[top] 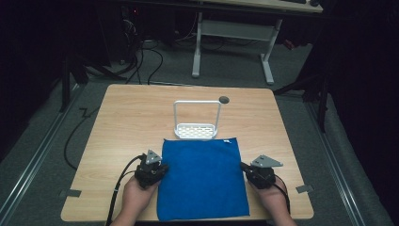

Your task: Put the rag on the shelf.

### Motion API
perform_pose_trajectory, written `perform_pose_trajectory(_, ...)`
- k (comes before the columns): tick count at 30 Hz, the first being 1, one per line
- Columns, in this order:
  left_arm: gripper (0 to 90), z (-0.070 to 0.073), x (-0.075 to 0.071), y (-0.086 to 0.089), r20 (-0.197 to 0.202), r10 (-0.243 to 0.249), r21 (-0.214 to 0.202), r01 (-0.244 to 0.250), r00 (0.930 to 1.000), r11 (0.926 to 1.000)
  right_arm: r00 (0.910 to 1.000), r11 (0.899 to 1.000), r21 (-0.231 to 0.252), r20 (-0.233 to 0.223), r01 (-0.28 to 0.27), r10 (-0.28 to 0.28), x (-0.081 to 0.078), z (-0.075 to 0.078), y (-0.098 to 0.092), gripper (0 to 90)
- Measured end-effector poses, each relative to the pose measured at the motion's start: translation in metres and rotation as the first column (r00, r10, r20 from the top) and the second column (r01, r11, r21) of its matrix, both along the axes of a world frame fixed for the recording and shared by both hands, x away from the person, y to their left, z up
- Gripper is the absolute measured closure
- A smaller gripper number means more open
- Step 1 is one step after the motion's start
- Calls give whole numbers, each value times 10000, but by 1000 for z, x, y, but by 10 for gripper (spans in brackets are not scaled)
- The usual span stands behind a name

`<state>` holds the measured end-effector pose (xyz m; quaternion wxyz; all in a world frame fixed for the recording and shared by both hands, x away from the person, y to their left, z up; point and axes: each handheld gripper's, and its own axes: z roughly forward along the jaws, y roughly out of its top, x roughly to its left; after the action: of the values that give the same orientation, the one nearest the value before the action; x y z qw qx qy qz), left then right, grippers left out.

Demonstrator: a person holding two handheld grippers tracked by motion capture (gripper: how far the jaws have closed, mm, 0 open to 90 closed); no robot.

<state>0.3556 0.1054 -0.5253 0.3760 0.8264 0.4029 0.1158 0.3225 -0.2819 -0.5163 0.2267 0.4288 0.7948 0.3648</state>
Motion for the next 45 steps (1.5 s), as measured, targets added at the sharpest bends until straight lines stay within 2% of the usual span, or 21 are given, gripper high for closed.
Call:
perform_pose_trajectory(2, 817, 1, -3, -3, 112, -101, 27, 100, 9999, 9999, 10000, 9997, -241, -29, -32, 32, 8, -2, 8, 900)
perform_pose_trajectory(4, 807, 2, -4, -5, 242, -205, 78, 203, 9995, 9998, 9999, 9996, -265, -102, -52, 50, 15, -4, 11, 900)
perform_pose_trajectory(7, 793, 0, -4, -10, 169, -390, 132, 387, 9991, 9992, 9997, 9986, -530, -228, 49, -61, 25, -9, 16, 900)
perform_pose_trajectory(10, 794, -1, -3, -12, 189, -483, 265, 478, 9987, 9985, 9992, 9981, -616, -371, 97, -120, 28, -13, 15, 900)
perform_pose_trajectory(17, 797, 0, -6, -9, 113, -611, 306, 607, 9981, 9977, 9993, 9978, -664, -375, -2, -23, 14, -12, 14, 900)
perform_pose_trajectory(24, 807, 0, -13, 1, -156, -739, 148, 741, 9971, 9971, 9980, 9991, -312, -559, -295, 277, -2, -13, 14, 900)
perform_pose_trajectory(29, 807, -1, -20, 7, -344, -777, -204, 771, 9964, 9968, 9980, 9985, -399, -526, -365, 343, -5, -13, 18, 900)
perform_pose_trajectory(34, 807, -1, -24, 9, -375, -833, -233, 824, 9958, 9963, 9979, 9984, -376, -496, -424, 405, -5, -13, 18, 900)
perform_pose_trajectory(37, 807, -1, -24, 8, -300, -849, -229, 843, 9959, 9962, 9980, 9983, -405, -487, -424, 404, -5, -13, 18, 889)
perform_pose_trajectory(39, 792, -2, -25, 8, -56, -917, -189, 916, 9958, 9956, 9987, 9979, -468, -259, -448, 436, -7, -12, 19, 848)
perform_pose_trajectory(41, 736, -3, -25, 8, 192, -715, -206, 719, 9973, 9972, 9991, 9980, -486, -12, -413, 413, -8, -10, 20, 818)
perform_pose_trajectory(45, 708, 1, -24, 10, 676, -392, -418, 420, 9969, 9982, 9989, 9991, -343, 407, -234, 248, -9, -7, 18, 762)
